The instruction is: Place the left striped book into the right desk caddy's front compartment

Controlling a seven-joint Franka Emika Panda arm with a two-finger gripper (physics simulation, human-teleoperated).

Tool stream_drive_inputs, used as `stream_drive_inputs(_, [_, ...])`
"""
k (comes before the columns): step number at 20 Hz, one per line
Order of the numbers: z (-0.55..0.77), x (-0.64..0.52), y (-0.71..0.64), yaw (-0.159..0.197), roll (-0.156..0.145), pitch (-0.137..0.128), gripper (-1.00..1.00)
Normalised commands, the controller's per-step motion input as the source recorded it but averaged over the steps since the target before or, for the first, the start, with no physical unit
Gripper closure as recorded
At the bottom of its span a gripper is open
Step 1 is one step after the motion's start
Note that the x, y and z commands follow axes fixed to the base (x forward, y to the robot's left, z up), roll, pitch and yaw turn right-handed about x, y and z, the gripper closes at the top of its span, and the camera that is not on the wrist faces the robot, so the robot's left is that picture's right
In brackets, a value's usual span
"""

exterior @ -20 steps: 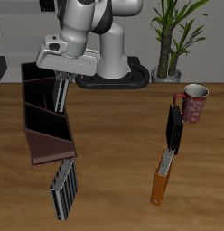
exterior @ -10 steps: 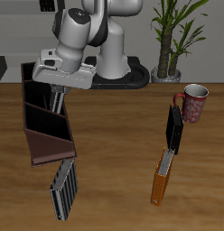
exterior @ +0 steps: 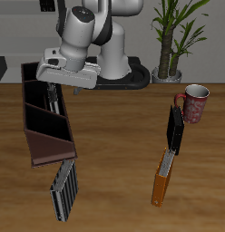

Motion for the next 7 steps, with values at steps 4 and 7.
stream_drive_inputs(4, [0.21,-0.01,0.15,0.007,0.032,-0.023,-1.00])
stream_drive_inputs(7, [0.25,-0.05,0.21,-0.007,0.047,-0.034,-1.00])
